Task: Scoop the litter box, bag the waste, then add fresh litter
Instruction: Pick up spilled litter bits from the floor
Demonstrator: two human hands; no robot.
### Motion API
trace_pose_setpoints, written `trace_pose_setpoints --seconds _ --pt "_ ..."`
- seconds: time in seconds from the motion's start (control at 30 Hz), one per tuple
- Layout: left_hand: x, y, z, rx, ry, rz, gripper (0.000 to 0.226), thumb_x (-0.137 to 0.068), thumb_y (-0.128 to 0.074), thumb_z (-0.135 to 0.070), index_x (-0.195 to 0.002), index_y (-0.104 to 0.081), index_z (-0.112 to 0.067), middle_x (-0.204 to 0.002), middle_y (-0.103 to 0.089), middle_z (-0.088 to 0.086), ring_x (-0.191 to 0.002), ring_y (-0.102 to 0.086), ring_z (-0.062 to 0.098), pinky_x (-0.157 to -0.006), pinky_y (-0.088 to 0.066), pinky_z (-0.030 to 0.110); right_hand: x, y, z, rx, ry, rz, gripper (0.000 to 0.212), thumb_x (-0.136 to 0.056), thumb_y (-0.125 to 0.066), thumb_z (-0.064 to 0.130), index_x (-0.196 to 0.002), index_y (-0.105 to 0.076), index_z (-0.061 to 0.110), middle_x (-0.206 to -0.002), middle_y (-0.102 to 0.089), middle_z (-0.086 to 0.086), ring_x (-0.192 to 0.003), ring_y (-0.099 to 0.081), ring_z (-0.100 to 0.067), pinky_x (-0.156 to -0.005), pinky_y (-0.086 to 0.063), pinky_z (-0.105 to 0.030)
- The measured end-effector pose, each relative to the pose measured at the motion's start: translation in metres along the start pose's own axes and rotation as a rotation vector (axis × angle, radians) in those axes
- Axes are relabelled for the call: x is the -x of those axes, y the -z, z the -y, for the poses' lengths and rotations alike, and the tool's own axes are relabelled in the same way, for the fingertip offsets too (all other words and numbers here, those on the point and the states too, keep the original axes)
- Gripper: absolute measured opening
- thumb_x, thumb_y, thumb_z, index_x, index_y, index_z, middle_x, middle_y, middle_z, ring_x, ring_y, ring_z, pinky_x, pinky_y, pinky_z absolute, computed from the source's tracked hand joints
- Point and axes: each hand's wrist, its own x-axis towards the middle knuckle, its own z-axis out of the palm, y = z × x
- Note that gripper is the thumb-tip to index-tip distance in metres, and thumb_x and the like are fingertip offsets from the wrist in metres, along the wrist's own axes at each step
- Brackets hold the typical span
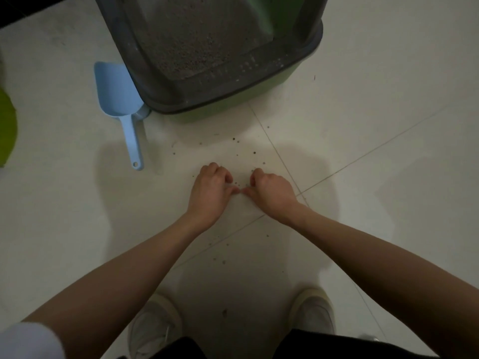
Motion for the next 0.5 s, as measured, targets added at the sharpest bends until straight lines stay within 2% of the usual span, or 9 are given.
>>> trace_pose_setpoints --seconds 0.1,0.27,0.37,0.43,0.5 --pt "0.0 0.001 0.006 0.016 -0.01 -0.05 0.016 -0.079 -0.069 -0.021 -0.083 -0.067 -0.006 -0.091 -0.055 0.008 -0.092 -0.049 0.023 -0.084 -0.042 0.033 -0.003 -0.004 0.001 -0.038 -0.016 -0.025 0.032 -0.096 -0.045 0.032 -0.112 -0.052 0.005 -0.107 -0.064 -0.018 -0.097 -0.06 -0.035 -0.077 -0.047 -0.039" --pt "0.001 0.001 0.006 0.006 -0.071 -0.038 0.013 -0.082 -0.065 -0.017 -0.086 -0.064 -0.005 -0.092 -0.055 0.01 -0.092 -0.051 0.026 -0.085 -0.042 0.033 -0.005 -0.004 -0.002 -0.227 -0.059 -0.076 0.025 -0.094 -0.048 0.027 -0.103 -0.059 0.007 -0.101 -0.067 -0.014 -0.094 -0.06 -0.031 -0.077 -0.046 -0.034" --pt "0.002 0.004 0.01 0.041 -0.057 -0.056 0.026 -0.077 -0.07 -0.019 -0.095 -0.055 -0.007 -0.096 -0.052 0.009 -0.09 -0.049 0.025 -0.083 -0.043 0.037 -0.005 0.003 -0.009 -0.642 -0.204 -0.082 0.013 -0.089 -0.056 0.021 -0.082 -0.061 0.012 -0.079 -0.064 -0.005 -0.074 -0.057 -0.019 -0.068 -0.043 -0.026" --pt "0.0 0.006 0.008 0.05 -0.057 -0.057 0.033 -0.077 -0.071 -0.019 -0.102 -0.053 -0.007 -0.099 -0.052 0.008 -0.091 -0.049 0.024 -0.084 -0.043 0.036 -0.002 0.009 -0.013 -0.965 -0.292 -0.037 0.019 -0.089 -0.057 0.013 -0.07 -0.056 0.013 -0.065 -0.06 -0.002 -0.058 -0.051 -0.014 -0.055 -0.043 -0.023" --pt "-0.005 0.007 0.004 0.037 -0.106 -0.068 0.029 -0.079 -0.068 -0.018 -0.103 -0.056 -0.007 -0.1 -0.054 0.009 -0.093 -0.05 0.025 -0.086 -0.043 0.037 -0.001 0.014 -0.015 -1.182 -0.326 -0.017 0.022 -0.088 -0.054 0.003 -0.068 -0.053 0.011 -0.065 -0.06 -0.005 -0.054 -0.049 -0.013 -0.051 -0.041 -0.021"
